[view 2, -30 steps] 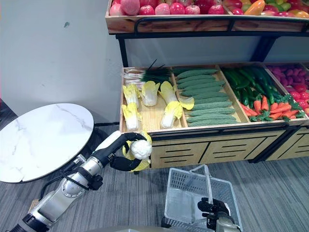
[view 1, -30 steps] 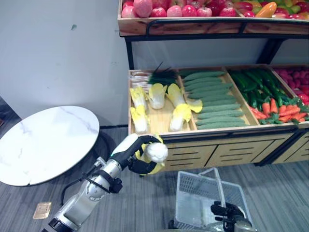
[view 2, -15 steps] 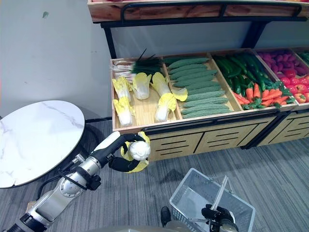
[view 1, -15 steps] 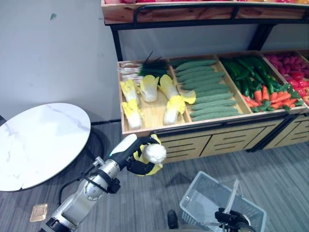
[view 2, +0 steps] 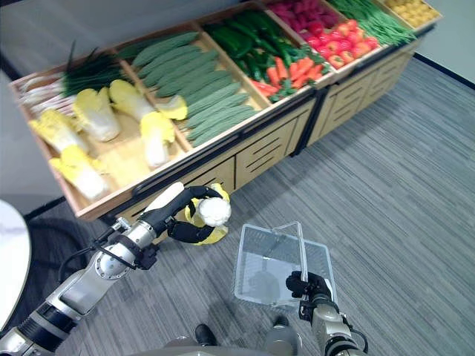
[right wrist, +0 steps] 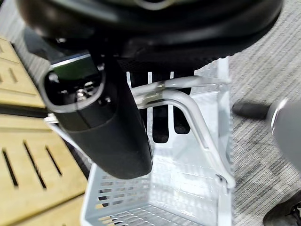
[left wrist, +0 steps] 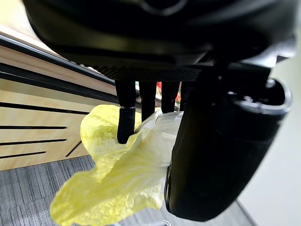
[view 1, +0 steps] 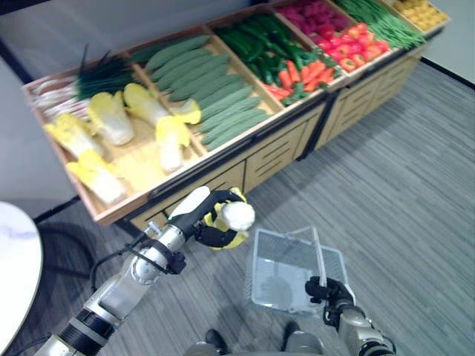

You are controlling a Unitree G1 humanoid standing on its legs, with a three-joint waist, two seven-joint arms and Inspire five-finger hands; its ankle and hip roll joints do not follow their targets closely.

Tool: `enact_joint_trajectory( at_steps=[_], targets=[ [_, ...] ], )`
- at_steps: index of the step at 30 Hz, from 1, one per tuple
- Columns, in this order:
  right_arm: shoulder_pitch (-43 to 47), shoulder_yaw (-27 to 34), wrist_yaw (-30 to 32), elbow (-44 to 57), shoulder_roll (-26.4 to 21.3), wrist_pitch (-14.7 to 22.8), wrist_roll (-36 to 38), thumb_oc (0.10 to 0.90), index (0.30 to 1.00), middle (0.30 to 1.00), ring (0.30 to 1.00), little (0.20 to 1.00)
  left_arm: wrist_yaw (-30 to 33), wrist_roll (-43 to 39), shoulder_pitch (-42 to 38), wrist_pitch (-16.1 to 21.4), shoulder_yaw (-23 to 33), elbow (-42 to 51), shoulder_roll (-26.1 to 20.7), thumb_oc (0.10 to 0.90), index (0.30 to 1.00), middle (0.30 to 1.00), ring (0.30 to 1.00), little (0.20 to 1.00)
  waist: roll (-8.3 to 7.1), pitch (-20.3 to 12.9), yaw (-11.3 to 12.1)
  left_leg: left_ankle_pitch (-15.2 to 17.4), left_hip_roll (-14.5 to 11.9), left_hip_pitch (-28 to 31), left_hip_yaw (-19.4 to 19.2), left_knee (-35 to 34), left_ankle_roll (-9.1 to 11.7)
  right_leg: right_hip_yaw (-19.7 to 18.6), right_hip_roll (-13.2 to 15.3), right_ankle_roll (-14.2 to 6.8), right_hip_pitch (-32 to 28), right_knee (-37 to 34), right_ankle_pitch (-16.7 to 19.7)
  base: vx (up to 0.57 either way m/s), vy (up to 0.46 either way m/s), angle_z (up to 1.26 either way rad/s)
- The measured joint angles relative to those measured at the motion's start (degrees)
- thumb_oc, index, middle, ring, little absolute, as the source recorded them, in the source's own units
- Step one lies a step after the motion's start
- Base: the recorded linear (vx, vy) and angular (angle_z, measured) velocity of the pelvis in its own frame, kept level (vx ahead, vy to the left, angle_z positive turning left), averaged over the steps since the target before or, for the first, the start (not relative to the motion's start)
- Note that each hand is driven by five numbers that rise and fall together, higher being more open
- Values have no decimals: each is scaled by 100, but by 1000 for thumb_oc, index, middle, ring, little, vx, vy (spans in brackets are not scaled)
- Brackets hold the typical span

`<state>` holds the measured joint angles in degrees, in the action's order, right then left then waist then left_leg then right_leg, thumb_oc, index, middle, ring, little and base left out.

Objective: Get the vegetables into the basket

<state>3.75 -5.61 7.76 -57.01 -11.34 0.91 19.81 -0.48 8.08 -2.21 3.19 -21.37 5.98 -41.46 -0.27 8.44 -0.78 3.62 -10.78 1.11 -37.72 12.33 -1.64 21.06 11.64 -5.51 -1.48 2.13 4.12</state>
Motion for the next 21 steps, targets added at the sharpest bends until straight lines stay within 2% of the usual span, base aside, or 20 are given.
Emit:
enact_joint_trajectory(
  at_steps=[1,2,3,4,5,6,7,9,10,14,16,17,19,20,21],
  targets=[
    [-35,-2,-1,18,13,-29,-6,400,300,300,300,300,-7,0,59,6,11,22,2,400,300,300,300,300,-95,-67,-6,194,-37,-87,15,-43,266,-148,8,8,42,-59,15,-27,-162,-88],
    [-42,20,21,39,-48,-68,-36,400,300,300,300,300,-46,2,43,23,4,82,28,400,300,300,300,300,-103,-121,-38,220,151,-92,160,-589,340,-301,-11,5,56,-132,12,-39,-173,-80],
    [-50,51,21,40,-143,-80,-91,400,300,300,300,300,-45,2,53,37,4,154,78,400,300,300,300,300,-81,-156,-56,-13,311,-38,152,-1278,309,-426,-74,5,119,-138,13,-39,-192,-80],
    [-57,66,22,41,-255,-80,-111,400,300,300,300,300,-48,2,72,44,2,195,138,400,300,300,300,300,20,-215,-85,-500,342,16,151,-1776,280,-525,-210,1,137,-139,10,-36,-229,-96],
    [-90,64,21,19,-356,-81,-144,400,300,300,300,300,-63,5,93,48,-1,208,192,400,300,300,300,300,144,-290,-104,-1077,153,74,18,-1652,184,-603,-390,-74,105,-178,-46,-25,-181,-90],
    [-126,80,29,-46,-360,-74,-146,400,300,300,300,300,-63,20,105,49,2,157,233,400,300,300,300,300,55,-372,-207,-970,86,222,-116,-1581,306,-613,-424,-138,-19,-279,-100,-65,-251,-89],
    [-322,105,35,-100,-336,-67,-145,400,300,300,300,300,-80,49,108,48,-9,86,258,400,300,300,300,300,-170,-476,-325,-974,54,262,-172,-1378,301,-636,-409,-139,-128,-398,-101,-90,-251,-59],
    [-522,312,24,-94,-317,-59,-144,400,300,300,300,300,-114,97,123,44,-47,48,291,400,300,300,300,300,-215,-514,-449,-974,-14,304,-131,-1267,301,-643,-464,-129,-207,-448,-95,-111,-252,-28],
    [-638,325,55,-100,-334,-60,-138,400,300,300,300,300,-139,102,138,44,-80,31,298,400,300,300,300,300,-210,-515,-484,-979,-29,364,-126,-1263,305,-672,-494,-129,-255,-471,-94,-166,-243,-21],
    [-1008,509,42,-115,-568,-78,-83,400,300,300,300,300,-216,106,137,44,-275,-21,519,400,300,300,300,300,121,-491,-578,-1040,-127,553,24,-1420,402,-809,-665,-97,-364,-591,-73,-122,-189,-18],
    [-1039,540,28,-122,-651,-76,-70,400,300,300,300,300,-244,110,140,31,-317,-37,591,400,300,300,300,300,192,-481,-661,-1086,-167,550,192,-1406,466,-844,-733,-79,-327,-590,-69,-192,-244,-24],
    [-1022,524,2,-217,-681,-62,-72,400,300,300,300,300,-234,110,140,31,-315,-48,657,400,300,300,300,300,168,-449,-578,-1102,-263,495,581,-1166,484,-986,-770,21,-131,-385,-114,-172,-203,-82],
    [-756,413,0,-424,-590,-60,-72,400,300,300,300,300,-201,109,172,20,-250,-51,596,400,300,300,300,300,-50,-313,-261,-1102,-275,298,1686,-453,457,-1473,-740,215,241,139,-233,-12,-130,-121],
    [-653,392,-35,-486,-557,-61,-73,400,300,300,300,300,-211,112,189,18,-259,-64,535,400,300,300,300,300,-216,-274,-147,-726,-159,129,2480,-430,726,-1701,-654,359,278,163,-353,27,-146,-100],
    [-557,393,-32,-509,-607,-60,-73,400,300,300,300,300,-217,112,205,17,-263,-82,561,400,300,300,300,300,-257,-212,-158,-301,72,22,3203,-650,890,-1905,-627,433,303,47,-312,17,-114,-100]
  ],
)
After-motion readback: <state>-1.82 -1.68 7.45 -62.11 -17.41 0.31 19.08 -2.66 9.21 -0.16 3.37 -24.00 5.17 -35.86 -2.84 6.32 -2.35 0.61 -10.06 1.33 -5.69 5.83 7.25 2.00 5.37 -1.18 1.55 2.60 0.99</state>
